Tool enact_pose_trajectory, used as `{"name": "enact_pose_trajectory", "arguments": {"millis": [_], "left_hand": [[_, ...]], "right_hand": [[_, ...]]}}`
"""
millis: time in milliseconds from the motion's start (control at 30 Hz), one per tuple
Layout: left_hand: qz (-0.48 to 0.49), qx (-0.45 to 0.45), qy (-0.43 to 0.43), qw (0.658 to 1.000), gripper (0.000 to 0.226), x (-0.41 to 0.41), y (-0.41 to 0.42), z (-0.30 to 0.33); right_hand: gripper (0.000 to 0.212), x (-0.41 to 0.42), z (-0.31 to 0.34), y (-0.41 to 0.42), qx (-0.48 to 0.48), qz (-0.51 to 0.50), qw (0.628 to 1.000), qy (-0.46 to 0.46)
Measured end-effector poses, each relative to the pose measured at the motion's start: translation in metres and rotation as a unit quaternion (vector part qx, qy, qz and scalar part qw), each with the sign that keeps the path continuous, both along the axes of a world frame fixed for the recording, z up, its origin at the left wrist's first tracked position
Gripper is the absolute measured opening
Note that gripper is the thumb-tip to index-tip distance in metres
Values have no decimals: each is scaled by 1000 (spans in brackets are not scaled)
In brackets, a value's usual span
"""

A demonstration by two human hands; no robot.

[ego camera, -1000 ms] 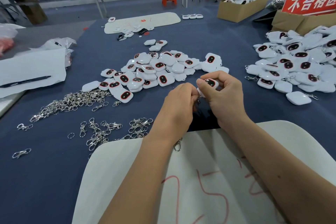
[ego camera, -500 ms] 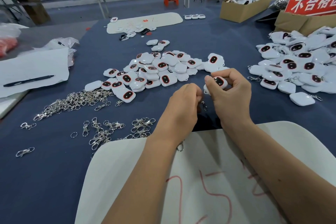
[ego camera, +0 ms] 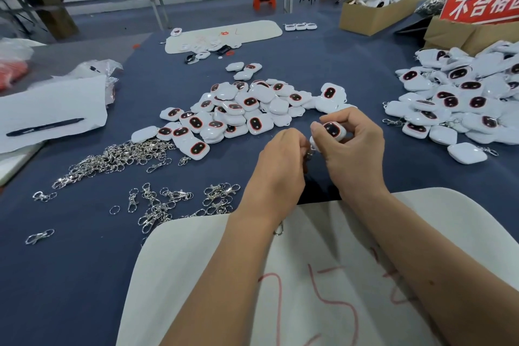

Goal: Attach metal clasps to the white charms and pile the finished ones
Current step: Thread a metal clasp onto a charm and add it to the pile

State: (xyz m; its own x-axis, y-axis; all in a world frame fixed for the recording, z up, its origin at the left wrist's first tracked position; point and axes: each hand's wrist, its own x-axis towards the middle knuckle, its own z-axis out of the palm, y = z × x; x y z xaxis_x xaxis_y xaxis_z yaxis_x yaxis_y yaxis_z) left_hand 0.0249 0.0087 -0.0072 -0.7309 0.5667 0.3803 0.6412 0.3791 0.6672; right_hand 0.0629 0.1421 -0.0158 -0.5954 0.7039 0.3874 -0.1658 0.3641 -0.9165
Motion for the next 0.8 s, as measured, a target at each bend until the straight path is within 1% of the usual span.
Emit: {"name": "enact_pose_trajectory", "arguments": {"millis": [100, 267, 333, 400, 567, 667, 800], "left_hand": [[6, -14, 1, 1000, 16, 4, 2, 3], [38, -66, 39, 996, 20, 6, 7, 6], [43, -64, 41, 996, 19, 7, 7, 6], [33, -34, 47, 998, 16, 8, 6, 6], [15, 71, 54, 996, 14, 6, 8, 6], [-7, 96, 59, 994, 6, 4, 6, 6], [0, 92, 84, 992, 10, 2, 3, 6]], "right_hand": [[12, 1, 1, -2, 11, -8, 1000, -2], [18, 4, 4, -6, 39, -15, 999, 1], [19, 4, 4, -6, 36, -18, 999, 3], [20, 5, 6, -5, 2, -14, 1000, 9], [18, 4, 8, -3, -134, 38, 989, 47], [18, 4, 9, -3, -178, 61, 980, 65], [20, 3, 8, -2, -201, 75, 975, 58]]}}
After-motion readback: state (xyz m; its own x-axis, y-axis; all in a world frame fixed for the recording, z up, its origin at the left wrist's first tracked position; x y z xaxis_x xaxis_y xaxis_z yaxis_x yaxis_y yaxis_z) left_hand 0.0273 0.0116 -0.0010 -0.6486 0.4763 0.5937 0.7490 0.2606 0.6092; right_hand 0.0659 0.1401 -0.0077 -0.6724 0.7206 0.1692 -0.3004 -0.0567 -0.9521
